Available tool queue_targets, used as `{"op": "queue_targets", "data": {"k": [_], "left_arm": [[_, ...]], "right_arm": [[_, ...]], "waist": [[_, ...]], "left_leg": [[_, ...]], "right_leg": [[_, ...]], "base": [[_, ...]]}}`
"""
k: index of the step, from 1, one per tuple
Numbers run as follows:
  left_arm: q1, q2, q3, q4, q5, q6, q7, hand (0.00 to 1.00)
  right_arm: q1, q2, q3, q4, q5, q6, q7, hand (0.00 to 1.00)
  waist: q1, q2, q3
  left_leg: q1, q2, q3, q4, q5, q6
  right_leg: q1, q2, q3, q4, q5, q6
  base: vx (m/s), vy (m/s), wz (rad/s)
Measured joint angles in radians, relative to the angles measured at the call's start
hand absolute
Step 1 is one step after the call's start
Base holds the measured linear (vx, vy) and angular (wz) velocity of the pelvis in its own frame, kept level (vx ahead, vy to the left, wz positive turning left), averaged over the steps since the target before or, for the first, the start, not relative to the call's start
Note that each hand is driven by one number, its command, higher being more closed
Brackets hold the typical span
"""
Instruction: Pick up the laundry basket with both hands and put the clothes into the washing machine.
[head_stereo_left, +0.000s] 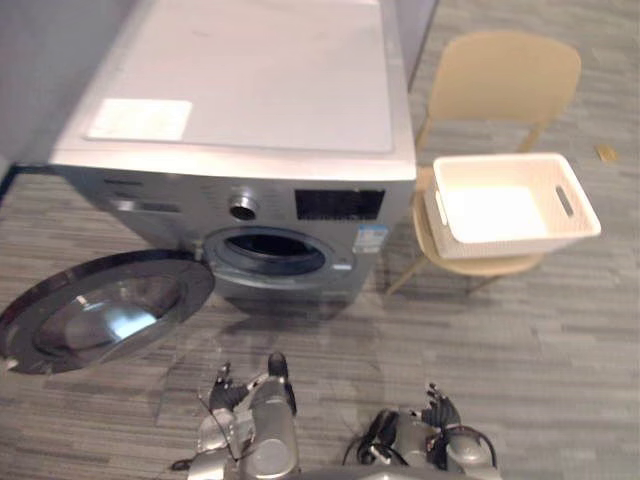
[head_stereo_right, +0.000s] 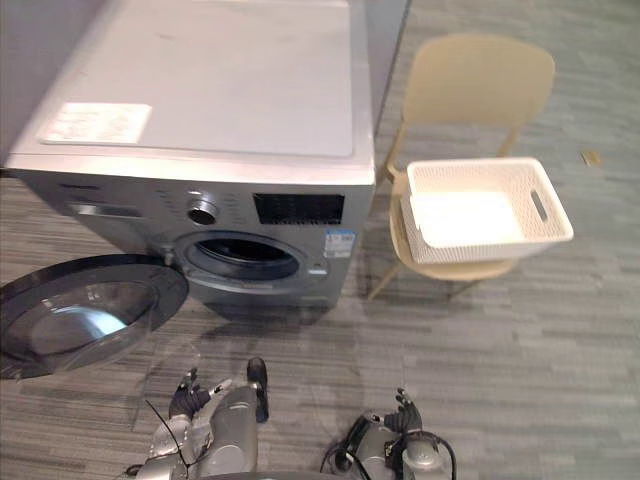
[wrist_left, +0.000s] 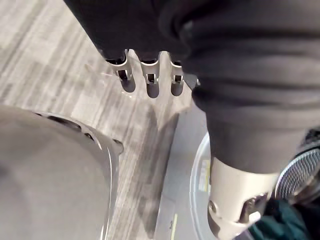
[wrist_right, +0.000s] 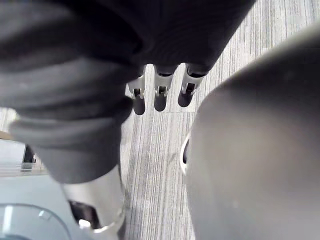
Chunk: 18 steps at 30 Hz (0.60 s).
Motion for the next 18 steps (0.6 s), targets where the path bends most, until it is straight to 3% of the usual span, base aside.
{"op": "queue_targets", "data": {"k": [1,2,3,4,5,6,7,8,9,10,14,16,17,18], "left_arm": [[-0.007,-0.014,0.025,0.034,-0.014,-0.005,0.000,0.00],[-0.007,-0.018,0.038,0.076,-0.026,-0.005,0.002,0.00],[-0.007,-0.030,0.061,0.105,-0.037,-0.008,0.002,0.00],[-0.006,-0.035,0.064,0.121,-0.048,-0.014,0.003,0.00],[-0.006,-0.037,0.061,0.126,-0.050,-0.015,0.003,0.00],[0.006,-0.029,0.046,0.129,-0.053,-0.020,0.002,0.00],[0.012,-0.008,0.046,0.130,-0.054,-0.026,0.003,0.00],[0.018,-0.017,0.046,0.141,-0.055,-0.027,0.003,0.00],[0.027,-0.021,0.046,0.152,-0.054,-0.026,0.004,0.00],[0.025,-0.027,0.032,0.159,-0.053,-0.026,0.002,0.00],[0.006,0.007,-0.061,0.165,-0.038,-0.027,0.001,0.00],[0.005,0.026,-0.082,0.167,-0.011,-0.028,-0.001,0.00],[0.003,0.035,-0.102,0.175,0.006,-0.030,-0.001,0.00],[0.001,0.042,-0.111,0.193,0.024,-0.035,-0.001,0.00]], "right_arm": [[-0.014,0.001,-0.039,0.031,0.009,0.000,0.000,0.00],[-0.019,-0.008,-0.076,0.055,0.016,0.001,0.000,0.00],[-0.032,-0.019,-0.118,0.085,0.021,0.000,-0.001,0.00],[-0.055,-0.040,-0.144,0.128,0.031,0.003,0.001,0.00],[-0.059,-0.037,-0.153,0.138,0.037,0.005,0.001,0.00],[-0.061,-0.033,-0.161,0.165,0.043,0.006,0.004,0.00],[-0.069,-0.021,-0.169,0.193,0.045,0.004,0.004,0.00],[-0.068,-0.023,-0.185,0.196,0.047,-0.002,0.004,0.00],[-0.063,-0.027,-0.196,0.195,0.048,-0.001,0.002,0.00],[-0.061,-0.034,-0.211,0.205,0.048,0.003,0.002,0.00],[-0.057,-0.017,-0.237,0.219,0.042,0.008,0.009,0.00],[-0.052,-0.016,-0.236,0.218,0.026,0.009,0.010,0.00],[-0.052,-0.018,-0.236,0.218,0.010,0.009,0.011,0.00],[-0.052,-0.020,-0.235,0.219,-0.003,0.011,0.013,0.00]], "waist": [[-0.001,0.012,-0.011],[0.000,0.023,-0.021],[-0.002,0.044,-0.033],[-0.003,0.067,-0.048],[-0.007,0.062,-0.054],[-0.026,0.043,-0.071],[-0.028,0.011,-0.086],[-0.032,0.028,-0.083],[-0.038,0.036,-0.085],[-0.056,0.055,-0.093],[-0.073,0.035,-0.088],[-0.082,0.025,-0.087],[-0.084,0.023,-0.085],[-0.085,0.021,-0.081]], "left_leg": [[-0.005,0.012,0.006,0.125,-0.007,-0.003],[0.012,0.027,0.003,0.231,-0.061,0.002],[0.027,0.051,-0.008,0.299,-0.122,-0.014],[0.031,0.045,-0.040,0.316,-0.140,-0.024],[0.044,0.028,-0.055,0.293,-0.137,-0.025],[0.089,-0.032,-0.112,0.180,-0.113,-0.056],[0.113,-0.060,-0.190,0.210,-0.157,-0.067],[0.131,-0.038,-0.222,0.272,-0.193,-0.087],[0.160,-0.043,-0.243,0.231,-0.220,-0.112],[0.198,-0.056,-0.239,0.193,-0.238,-0.085],[0.226,-0.123,-0.201,0.115,-0.240,-0.074],[0.236,-0.158,-0.196,0.094,-0.227,-0.051],[0.236,-0.181,-0.193,0.089,-0.221,-0.002],[0.229,-0.196,-0.190,0.094,-0.217,0.024]], "right_leg": [[0.036,0.001,-0.037,-0.029,0.019,-0.001],[0.058,0.000,-0.055,-0.041,0.027,-0.001],[0.074,0.001,-0.063,-0.040,0.032,0.002],[0.093,0.007,-0.059,-0.043,0.044,0.011],[0.098,0.013,-0.061,-0.055,0.057,0.009],[0.106,0.014,-0.052,-0.119,0.078,0.002],[0.117,-0.015,-0.050,-0.172,0.119,0.040],[0.130,-0.006,-0.035,-0.170,0.139,0.036],[0.135,-0.009,-0.033,-0.168,0.144,0.040],[0.134,-0.016,-0.029,-0.162,0.155,0.047],[0.079,-0.097,0.022,-0.126,0.242,0.003],[0.074,-0.118,0.040,-0.128,0.255,-0.016],[0.067,-0.132,0.056,-0.135,0.264,-0.029],[0.068,-0.137,0.058,-0.156,0.277,-0.030]], "base": [[0.08,-0.042,0.60],[0.06,0.013,0.55],[0.01,0.129,0.23],[0.00,0.159,0.11],[-0.02,0.153,0.17],[0.00,0.128,0.19],[0.01,0.172,-0.03],[0.05,0.196,-0.16],[0.01,0.281,-0.11],[-0.03,0.341,0.16],[-0.11,0.293,-0.06],[-0.14,0.202,-0.05],[-0.16,0.195,-0.07],[-0.17,0.194,-0.10]]}}
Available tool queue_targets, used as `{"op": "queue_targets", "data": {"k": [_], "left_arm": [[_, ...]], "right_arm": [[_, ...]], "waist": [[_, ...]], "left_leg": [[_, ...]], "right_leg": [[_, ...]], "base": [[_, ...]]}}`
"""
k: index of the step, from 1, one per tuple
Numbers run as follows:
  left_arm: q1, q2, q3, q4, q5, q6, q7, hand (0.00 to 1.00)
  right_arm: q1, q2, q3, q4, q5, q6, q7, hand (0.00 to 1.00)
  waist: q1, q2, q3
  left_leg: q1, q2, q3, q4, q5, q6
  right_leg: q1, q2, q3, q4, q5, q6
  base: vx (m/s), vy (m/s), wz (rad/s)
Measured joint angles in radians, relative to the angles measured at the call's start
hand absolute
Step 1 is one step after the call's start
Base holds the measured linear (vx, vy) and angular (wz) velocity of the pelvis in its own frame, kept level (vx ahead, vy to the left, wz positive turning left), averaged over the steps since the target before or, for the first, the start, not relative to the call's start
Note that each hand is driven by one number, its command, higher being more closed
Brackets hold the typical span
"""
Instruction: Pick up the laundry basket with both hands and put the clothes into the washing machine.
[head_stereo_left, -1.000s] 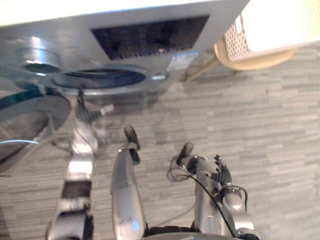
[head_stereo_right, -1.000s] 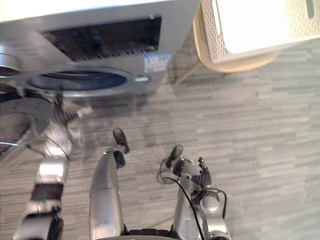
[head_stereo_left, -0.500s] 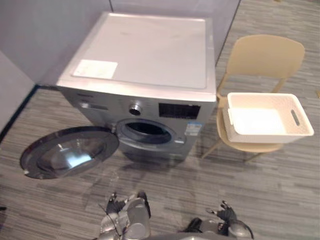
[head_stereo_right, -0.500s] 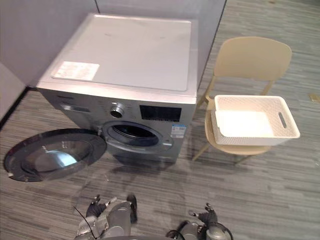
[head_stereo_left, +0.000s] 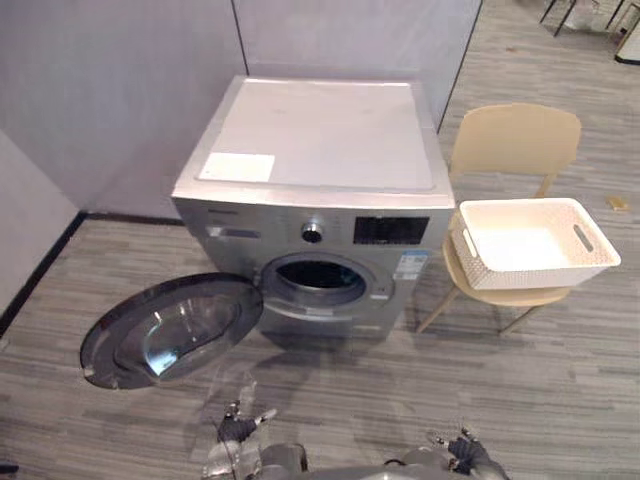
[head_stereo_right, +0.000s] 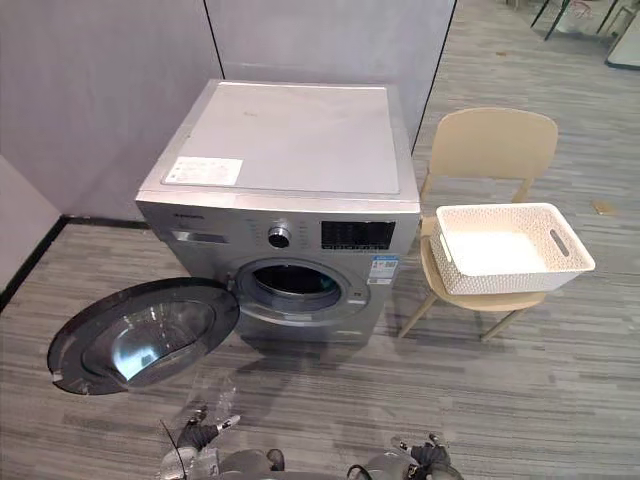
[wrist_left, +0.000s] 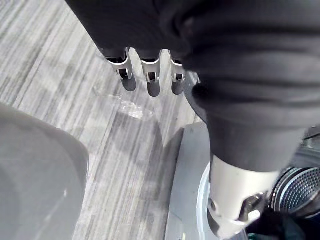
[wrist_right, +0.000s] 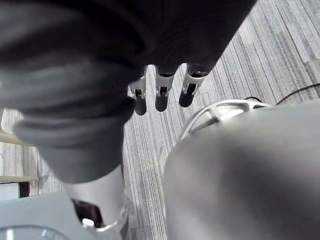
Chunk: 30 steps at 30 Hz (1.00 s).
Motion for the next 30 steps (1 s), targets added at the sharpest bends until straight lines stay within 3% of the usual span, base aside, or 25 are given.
{"op": "queue_targets", "data": {"k": [2,3,4,5,7,9,10,13,15,17,21,24,25,27,30], "left_arm": [[-0.002,0.003,0.002,0.012,0.001,0.000,0.001,0.00],[-0.002,-0.001,0.003,0.017,0.002,-0.001,0.001,0.00],[0.000,-0.008,0.007,0.024,0.001,-0.001,0.001,0.00],[0.002,-0.008,0.014,0.023,-0.001,-0.001,0.002,0.00],[0.004,-0.010,0.043,0.024,0.000,-0.001,0.003,0.00],[0.007,-0.018,0.079,0.023,-0.003,-0.001,0.004,0.00],[0.008,-0.031,0.110,0.021,-0.010,-0.001,0.004,0.00],[0.042,-0.062,0.135,-0.003,-0.048,-0.001,0.003,0.00],[0.051,-0.072,0.135,-0.019,-0.058,-0.002,0.004,0.00],[0.069,-0.089,0.134,-0.050,-0.079,-0.005,0.005,0.00],[0.106,-0.099,0.125,-0.113,-0.090,-0.010,0.003,0.00],[0.142,-0.112,0.114,-0.174,-0.100,-0.010,0.002,0.00],[0.155,-0.121,0.107,-0.209,-0.110,-0.008,0.001,0.00],[0.192,-0.126,0.116,-0.273,-0.123,-0.004,0.002,0.00],[0.241,-0.135,0.172,-0.483,-0.158,-0.003,0.025,0.00]], "right_arm": [[0.000,-0.008,0.002,0.012,-0.001,0.001,0.012,0.00],[0.002,-0.021,0.010,0.024,-0.010,0.007,0.019,0.00],[0.001,-0.025,0.012,0.022,-0.019,0.014,0.022,0.00],[0.003,-0.023,0.016,0.021,-0.023,0.015,0.022,0.00],[0.020,-0.011,0.020,0.030,-0.039,0.016,0.024,0.00],[0.019,-0.009,0.019,0.049,-0.041,0.017,0.025,0.00],[0.016,-0.015,0.009,0.057,-0.041,0.018,0.025,0.00],[0.020,-0.042,0.010,0.066,-0.067,0.022,0.016,0.00],[0.013,-0.050,0.016,0.072,-0.079,0.022,0.014,0.00],[0.007,-0.054,0.021,0.080,-0.104,0.020,0.013,0.00],[-0.016,-0.078,0.057,0.103,-0.131,0.020,0.014,0.00],[-0.065,-0.098,0.053,0.103,-0.144,0.018,0.012,0.00],[-0.084,-0.106,0.053,0.098,-0.143,0.017,0.010,0.00],[-0.100,-0.113,0.054,0.093,-0.143,0.016,0.000,0.00],[-0.098,-0.130,0.054,0.092,-0.143,0.017,-0.007,0.00]], "waist": [[-0.007,0.003,0.002],[-0.007,0.017,0.005],[-0.006,0.033,0.014],[-0.009,0.028,0.014],[0.001,0.012,0.008],[0.004,-0.003,0.001],[0.007,0.002,-0.001],[0.030,0.048,-0.024],[0.050,0.061,-0.034],[0.056,0.074,-0.040],[0.061,0.086,-0.030],[0.068,0.093,-0.024],[0.087,0.098,-0.019],[0.083,0.108,-0.014],[0.083,0.114,-0.015]], "left_leg": [[-0.015,-0.002,0.003,-0.001,0.002,0.030],[-0.023,0.012,0.010,-0.018,0.009,0.055],[-0.016,0.034,0.031,-0.037,0.028,0.069],[-0.004,0.037,0.035,-0.055,0.041,0.072],[0.041,0.046,0.061,-0.129,0.087,0.072],[0.046,0.033,0.064,-0.157,0.095,0.062],[0.040,0.041,0.060,-0.168,0.103,0.049],[0.040,0.076,0.059,-0.228,0.134,0.010],[0.038,0.093,0.054,-0.259,0.175,0.006],[0.045,0.086,0.023,-0.283,0.227,0.013],[0.041,0.062,-0.023,-0.276,0.248,0.001],[0.027,0.019,-0.002,-0.278,0.331,-0.013],[0.030,0.017,0.026,-0.278,0.331,-0.007],[0.035,0.040,0.089,-0.217,0.289,0.017],[0.045,0.050,0.083,-0.218,0.274,0.016]], "right_leg": [[-0.003,0.006,-0.001,-0.030,0.060,0.022],[-0.003,0.031,0.004,-0.065,0.111,0.015],[-0.013,0.059,0.027,0.014,0.053,0.014],[-0.015,0.069,0.034,0.084,0.000,0.013],[0.018,0.148,0.061,0.199,-0.158,0.015],[0.054,0.179,0.062,0.111,-0.195,0.024],[0.069,0.207,0.063,0.037,-0.190,0.038],[0.085,0.287,0.072,-0.113,-0.171,0.057],[0.090,0.321,0.069,-0.168,-0.152,0.055],[0.104,0.320,0.036,-0.174,-0.144,0.063],[0.126,0.289,-0.026,-0.145,-0.131,0.045],[0.146,0.242,-0.072,-0.146,-0.121,0.030],[0.144,0.226,-0.079,-0.148,-0.112,0.020],[0.157,0.210,-0.082,-0.137,-0.112,0.020],[0.154,0.191,-0.072,-0.129,-0.101,0.038]], "base": [[-0.19,0.142,-0.07],[-0.25,0.102,-0.11],[-0.21,0.047,-0.12],[-0.15,-0.005,-0.14],[-0.14,-0.070,-0.21],[-0.12,-0.102,-0.21],[-0.11,-0.075,-0.24],[-0.04,-0.060,-0.26],[0.03,-0.082,-0.15],[0.12,-0.041,0.31],[0.08,0.000,0.67],[-0.01,0.034,0.43],[0.00,0.000,0.00],[0.00,0.053,0.02],[0.00,0.105,0.00]]}}
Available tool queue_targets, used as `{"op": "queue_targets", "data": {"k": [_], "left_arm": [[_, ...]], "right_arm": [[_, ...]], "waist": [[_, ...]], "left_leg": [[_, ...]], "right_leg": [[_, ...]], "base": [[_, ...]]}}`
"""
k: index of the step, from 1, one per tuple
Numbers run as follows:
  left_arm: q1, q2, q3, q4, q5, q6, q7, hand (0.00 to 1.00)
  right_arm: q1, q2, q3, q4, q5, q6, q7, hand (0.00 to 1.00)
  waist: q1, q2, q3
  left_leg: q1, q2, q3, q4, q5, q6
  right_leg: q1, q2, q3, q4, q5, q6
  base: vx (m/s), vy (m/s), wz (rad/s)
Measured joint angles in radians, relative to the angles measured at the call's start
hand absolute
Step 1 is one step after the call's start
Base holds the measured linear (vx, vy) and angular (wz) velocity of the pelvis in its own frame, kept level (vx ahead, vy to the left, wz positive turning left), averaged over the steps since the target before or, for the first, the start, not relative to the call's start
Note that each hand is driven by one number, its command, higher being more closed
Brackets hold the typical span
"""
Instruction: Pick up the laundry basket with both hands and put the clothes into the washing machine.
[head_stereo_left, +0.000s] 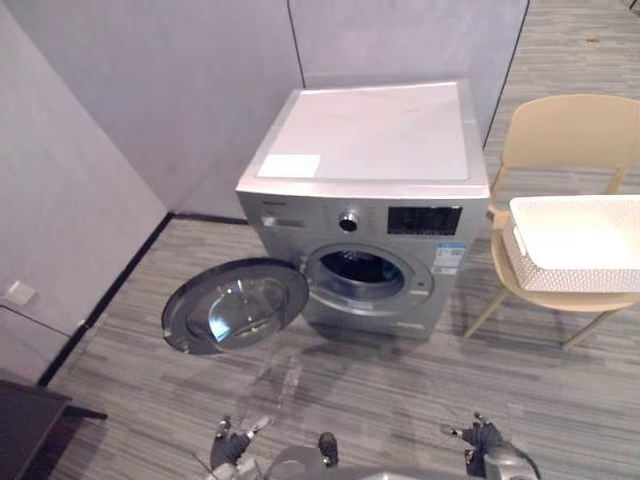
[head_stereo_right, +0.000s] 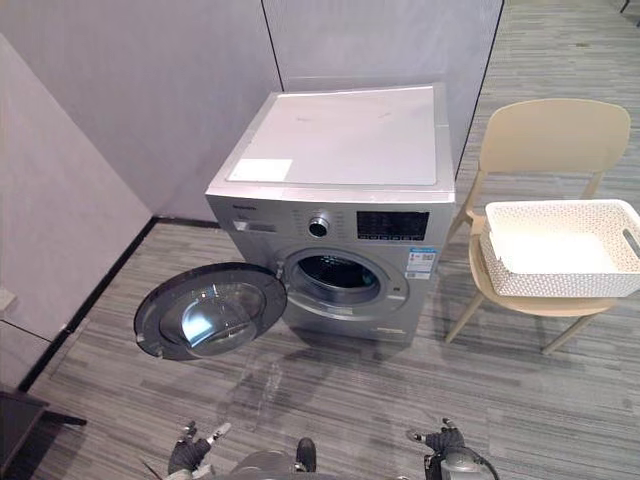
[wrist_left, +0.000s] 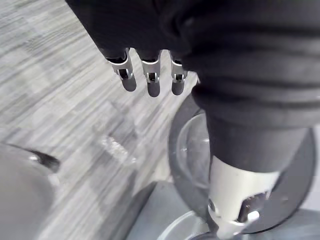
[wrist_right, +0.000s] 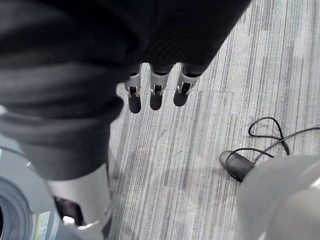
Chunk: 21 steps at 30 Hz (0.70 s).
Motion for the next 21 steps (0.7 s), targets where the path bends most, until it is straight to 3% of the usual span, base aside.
{"op": "queue_targets", "data": {"k": [1,6,9,14,18,21], "left_arm": [[0.000,-0.004,0.032,-0.061,0.000,-0.005,0.015,0.00],[-0.027,-0.007,0.222,-0.334,0.033,-0.004,0.090,0.00],[-0.064,-0.010,0.385,-0.467,0.184,0.037,0.168,0.00],[-0.161,0.016,0.562,-0.539,0.368,0.113,0.270,0.00],[-0.249,0.136,0.596,-0.516,0.469,0.167,0.290,0.00],[-0.359,0.293,0.598,-0.401,0.476,0.195,0.292,0.00]], "right_arm": [[0.002,0.002,-0.002,0.000,0.000,0.000,0.000,0.00],[0.051,0.005,-0.005,0.011,0.000,0.002,0.004,0.00],[0.115,0.008,-0.048,0.009,0.007,0.003,0.024,0.00],[0.156,0.008,-0.075,-0.013,0.012,0.017,0.053,0.00],[0.172,0.015,-0.002,-0.068,-0.011,0.020,0.085,0.00],[0.162,0.009,0.139,-0.121,-0.013,0.019,0.094,0.00]], "waist": [[-0.003,0.013,0.000],[-0.028,0.028,0.019],[-0.038,0.051,0.013],[-0.050,0.074,-0.019],[-0.049,0.047,-0.037],[-0.048,0.009,-0.038]], "left_leg": [[0.000,-0.003,-0.005,-0.014,-0.005,0.007],[0.006,-0.021,-0.022,-0.057,-0.067,0.037],[0.048,-0.055,-0.008,-0.103,-0.063,0.036],[0.104,-0.080,0.056,-0.177,-0.052,0.026],[0.094,-0.071,0.085,-0.184,-0.036,0.036],[0.044,-0.051,0.101,-0.174,-0.022,0.023]], "right_leg": [[0.000,0.002,-0.003,-0.003,0.003,0.007],[0.006,0.000,-0.009,-0.029,0.015,0.049],[0.040,-0.016,-0.008,-0.077,0.040,0.076],[0.053,-0.033,0.031,-0.108,0.067,0.075],[0.021,-0.029,0.056,-0.099,0.080,0.078],[-0.056,-0.028,0.070,-0.048,0.060,0.059]], "base": [[-0.03,0.158,0.22],[-0.07,0.140,0.12],[-0.02,0.111,-0.01],[0.03,0.056,-0.17],[0.10,-0.038,-0.16],[0.10,-0.084,-0.11]]}}
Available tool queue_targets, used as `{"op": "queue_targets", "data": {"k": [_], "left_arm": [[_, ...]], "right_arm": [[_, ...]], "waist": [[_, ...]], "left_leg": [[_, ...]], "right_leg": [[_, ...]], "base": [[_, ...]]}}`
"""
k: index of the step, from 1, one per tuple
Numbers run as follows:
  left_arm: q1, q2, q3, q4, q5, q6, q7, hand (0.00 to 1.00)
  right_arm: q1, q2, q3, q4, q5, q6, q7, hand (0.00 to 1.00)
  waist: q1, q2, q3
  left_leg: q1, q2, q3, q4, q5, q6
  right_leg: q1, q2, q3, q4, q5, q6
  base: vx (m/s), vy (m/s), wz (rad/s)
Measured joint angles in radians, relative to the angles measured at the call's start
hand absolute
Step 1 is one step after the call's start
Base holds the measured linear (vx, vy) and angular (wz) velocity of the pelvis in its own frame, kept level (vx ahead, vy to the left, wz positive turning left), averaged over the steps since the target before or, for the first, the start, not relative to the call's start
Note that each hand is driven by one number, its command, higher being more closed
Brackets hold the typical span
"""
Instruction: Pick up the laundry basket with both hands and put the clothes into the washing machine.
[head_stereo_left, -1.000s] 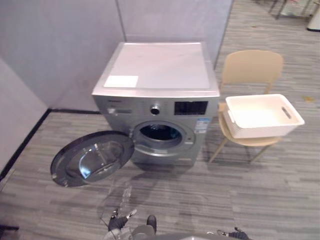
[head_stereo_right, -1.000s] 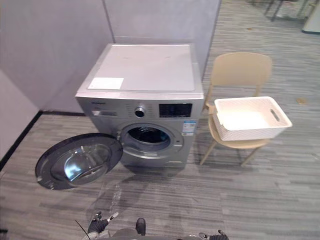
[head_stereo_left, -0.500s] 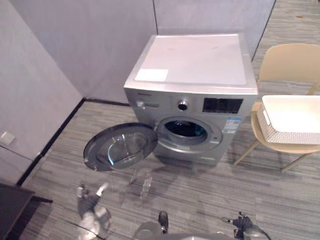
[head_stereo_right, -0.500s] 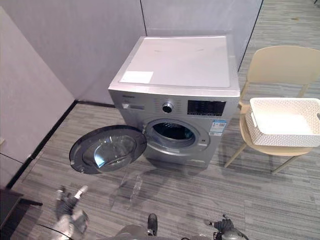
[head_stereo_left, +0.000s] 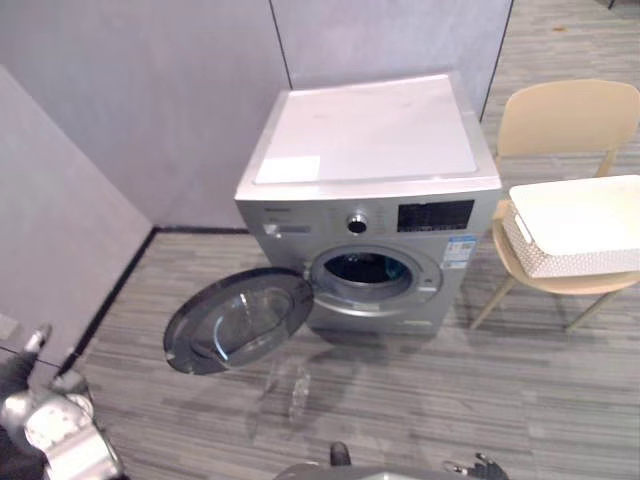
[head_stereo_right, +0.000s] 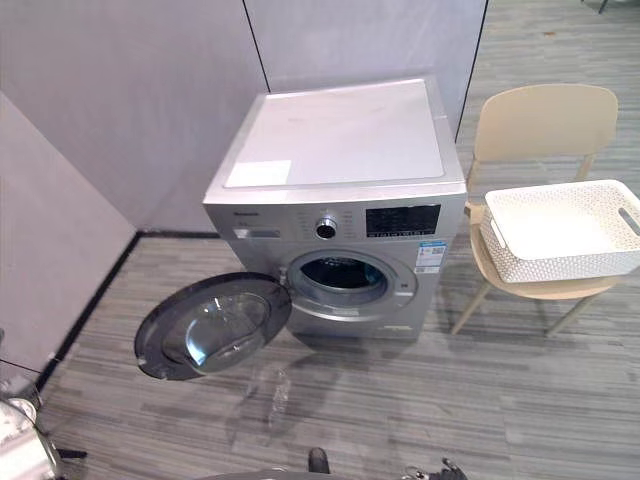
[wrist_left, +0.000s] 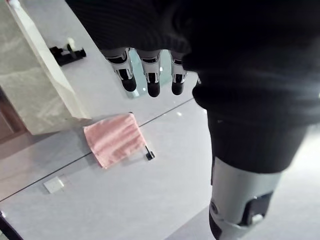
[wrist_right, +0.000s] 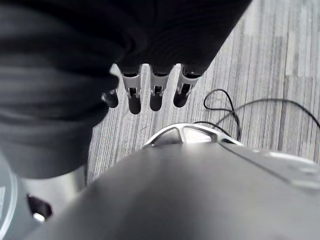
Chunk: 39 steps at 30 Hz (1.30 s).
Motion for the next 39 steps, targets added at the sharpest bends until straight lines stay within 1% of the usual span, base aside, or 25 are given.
{"op": "queue_targets", "data": {"k": [1,2,4,5,6,7,8,9,10,14,17,18,19,20,22,25,27,29,32,33,34,36,37,38,39], "left_arm": [[-0.050,0.072,-0.002,0.057,0.000,0.005,-0.003,0.00],[-0.079,0.113,-0.006,0.095,-0.001,0.006,-0.006,0.00],[-0.218,0.288,-0.037,0.290,-0.022,0.004,-0.033,0.00],[-0.256,0.328,-0.056,0.339,-0.046,0.003,-0.041,0.00],[-0.313,0.376,-0.088,0.412,-0.069,0.002,-0.053,0.00],[-0.428,0.436,-0.158,0.534,-0.121,-0.001,-0.081,0.00],[-0.467,0.452,-0.187,0.566,-0.138,-0.002,-0.085,0.00],[-0.525,0.471,-0.230,0.602,-0.159,-0.006,-0.097,0.00],[-0.605,0.495,-0.294,0.642,-0.175,-0.011,-0.105,0.00],[-0.832,0.579,-0.457,0.770,-0.195,-0.034,-0.126,0.00],[-0.961,0.626,-0.537,0.846,-0.201,-0.053,-0.148,0.00],[-1.001,0.640,-0.555,0.864,-0.200,-0.054,-0.148,0.00],[-1.039,0.670,-0.576,0.883,-0.200,-0.057,-0.162,0.00],[-1.059,0.680,-0.580,0.893,-0.199,-0.060,-0.167,0.00],[-1.126,0.725,-0.600,0.897,-0.167,-0.078,-0.163,0.00],[-1.165,0.763,-0.600,0.919,-0.137,-0.083,-0.168,0.00],[-1.195,0.772,-0.574,0.935,-0.076,-0.072,-0.172,0.00],[-1.189,0.774,-0.468,0.944,0.000,-0.072,-0.192,0.00],[-1.111,0.776,-0.272,0.952,0.059,-0.080,-0.268,0.00],[-1.093,0.780,-0.237,0.951,0.064,-0.083,-0.295,0.00],[-1.047,0.786,-0.188,0.951,0.064,-0.084,-0.354,0.00],[-0.955,0.805,-0.143,0.954,0.064,-0.076,-0.452,0.00],[-0.933,0.806,-0.137,0.955,0.066,-0.073,-0.475,0.00],[-0.885,0.805,-0.130,0.960,0.066,-0.071,-0.515,0.00],[-0.834,0.802,-0.118,0.967,0.066,-0.069,-0.546,0.00]], "right_arm": [[-0.018,0.000,0.052,-0.025,0.000,-0.001,0.005,0.00],[-0.027,0.002,0.077,-0.043,0.000,-0.002,0.011,0.00],[-0.064,0.018,0.153,-0.116,0.006,-0.014,0.017,0.00],[-0.068,0.020,0.167,-0.135,0.010,-0.020,0.016,0.00],[-0.076,0.023,0.178,-0.161,0.014,-0.021,0.016,0.00],[-0.078,0.022,0.178,-0.201,0.030,-0.024,0.014,0.00],[-0.078,0.022,0.178,-0.216,0.039,-0.024,0.012,0.00],[-0.078,0.022,0.178,-0.239,0.051,-0.028,0.008,0.00],[-0.078,0.023,0.178,-0.268,0.064,-0.039,-0.003,0.00],[-0.049,0.050,0.180,-0.354,0.102,-0.060,-0.027,0.00],[-0.027,0.056,0.218,-0.404,0.103,-0.064,-0.027,0.00],[-0.026,0.061,0.225,-0.430,0.103,-0.066,-0.027,0.00],[-0.026,0.064,0.246,-0.476,0.108,-0.071,-0.026,0.00],[-0.026,0.065,0.257,-0.505,0.114,-0.076,-0.025,0.00],[-0.013,0.074,0.260,-0.612,0.138,-0.099,-0.025,0.00],[-0.005,0.075,0.260,-0.699,0.158,-0.112,-0.025,0.00],[0.015,0.075,0.258,-0.756,0.158,-0.122,-0.024,0.00],[0.032,0.075,0.256,-0.785,0.158,-0.132,-0.023,0.00],[0.054,0.080,0.255,-0.781,0.157,-0.110,0.000,0.00],[0.058,0.082,0.255,-0.780,0.156,-0.103,0.006,0.00],[0.064,0.082,0.255,-0.777,0.155,-0.088,0.022,0.00],[0.065,0.081,0.253,-0.751,0.152,-0.070,0.042,0.00],[0.065,0.081,0.253,-0.740,0.148,-0.064,0.047,0.00],[0.066,0.079,0.253,-0.724,0.138,-0.052,0.063,0.00],[0.066,0.073,0.253,-0.718,0.134,-0.047,0.072,0.00]], "waist": [[-0.001,-0.026,0.016],[0.001,-0.042,0.027],[0.006,-0.106,0.067],[0.008,-0.121,0.077],[0.012,-0.140,0.094],[0.023,-0.167,0.125],[0.025,-0.176,0.138],[0.026,-0.192,0.160],[0.026,-0.206,0.191],[0.027,-0.271,0.276],[0.027,-0.303,0.307],[0.029,-0.309,0.324],[0.031,-0.324,0.343],[0.032,-0.331,0.356],[0.042,-0.343,0.378],[0.051,-0.345,0.382],[0.053,-0.345,0.382],[0.051,-0.346,0.381],[0.052,-0.346,0.381],[0.053,-0.346,0.381],[0.053,-0.346,0.381],[0.054,-0.346,0.381],[0.053,-0.346,0.381],[0.054,-0.345,0.380],[0.052,-0.342,0.378]], "left_leg": [[-0.024,0.013,0.008,0.007,0.005,-0.007],[-0.035,0.021,0.012,0.007,0.008,-0.012],[-0.091,0.054,0.014,0.009,0.028,-0.040],[-0.104,0.062,0.013,0.009,0.033,-0.039],[-0.119,0.072,0.012,0.009,0.041,-0.043],[-0.142,0.086,0.010,0.009,0.052,-0.047],[-0.153,0.089,0.007,0.011,0.054,-0.049],[-0.173,0.093,-0.001,0.012,0.059,-0.056],[-0.208,0.101,-0.013,0.017,0.061,-0.058],[-0.308,0.123,-0.013,0.059,0.070,-0.051],[-0.369,0.143,-0.010,0.096,0.070,-0.052],[-0.387,0.155,-0.004,0.112,0.069,-0.053],[-0.410,0.172,0.002,0.133,0.063,-0.061],[-0.419,0.180,0.005,0.144,0.063,-0.061],[-0.479,0.224,0.018,0.189,0.054,-0.070],[-0.515,0.270,0.027,0.220,0.049,-0.077],[-0.534,0.301,0.039,0.237,0.042,-0.077],[-0.544,0.322,0.046,0.242,0.041,-0.077],[-0.526,0.342,0.076,0.244,0.041,-0.078],[-0.520,0.345,0.083,0.244,0.041,-0.078],[-0.508,0.349,0.097,0.243,0.041,-0.078],[-0.480,0.351,0.116,0.243,0.041,-0.078],[-0.471,0.351,0.120,0.243,0.041,-0.078],[-0.450,0.350,0.126,0.244,0.039,-0.080],[-0.428,0.351,0.135,0.247,0.026,-0.095]], "right_leg": [[-0.034,0.004,0.005,0.027,-0.013,-0.012],[-0.053,0.008,0.012,0.039,-0.018,-0.021],[-0.126,0.031,0.023,0.076,-0.034,-0.046],[-0.142,0.036,0.022,0.084,-0.037,-0.049],[-0.161,0.044,0.022,0.093,-0.040,-0.054],[-0.189,0.053,0.019,0.111,-0.048,-0.068],[-0.201,0.054,0.017,0.120,-0.051,-0.070],[-0.220,0.054,0.011,0.132,-0.056,-0.076],[-0.247,0.057,-0.002,0.144,-0.058,-0.079],[-0.330,0.071,-0.002,0.156,-0.054,-0.084],[-0.369,0.091,-0.004,0.144,-0.045,-0.098],[-0.374,0.103,-0.004,0.131,-0.039,-0.107],[-0.384,0.121,-0.002,0.117,-0.032,-0.116],[-0.388,0.129,-0.002,0.112,-0.029,-0.122],[-0.418,0.170,-0.002,0.091,-0.017,-0.139],[-0.434,0.213,-0.003,0.074,-0.008,-0.152],[-0.437,0.242,-0.003,0.059,-0.004,-0.157],[-0.448,0.260,0.002,0.053,-0.004,-0.157],[-0.450,0.275,0.028,0.053,-0.004,-0.157],[-0.449,0.277,0.033,0.053,-0.004,-0.157],[-0.448,0.279,0.047,0.054,-0.005,-0.156],[-0.435,0.279,0.064,0.055,-0.008,-0.152],[-0.428,0.279,0.067,0.055,-0.008,-0.151],[-0.412,0.277,0.076,0.057,-0.011,-0.147],[-0.404,0.275,0.088,0.069,-0.019,-0.141]], "base": [[0.03,-0.105,-0.15],[-0.01,-0.120,-0.18],[-0.03,-0.137,-0.13],[-0.05,-0.146,-0.03],[-0.06,-0.133,-0.02],[-0.06,-0.123,0.00],[-0.07,-0.105,0.07],[-0.10,-0.103,0.19],[-0.11,-0.094,0.18],[-0.04,-0.064,-0.01],[0.03,-0.066,-0.03],[0.01,-0.080,-0.15],[0.00,-0.083,-0.16],[-0.02,-0.096,-0.21],[-0.05,-0.123,-0.20],[-0.02,-0.090,-0.18],[-0.01,-0.058,-0.14],[0.02,-0.024,-0.24],[0.04,0.019,-0.27],[0.07,0.038,-0.30],[0.06,0.035,-0.27],[0.07,0.042,-0.23],[0.06,0.051,-0.10],[0.05,0.065,-0.13],[0.05,0.080,-0.17]]}}
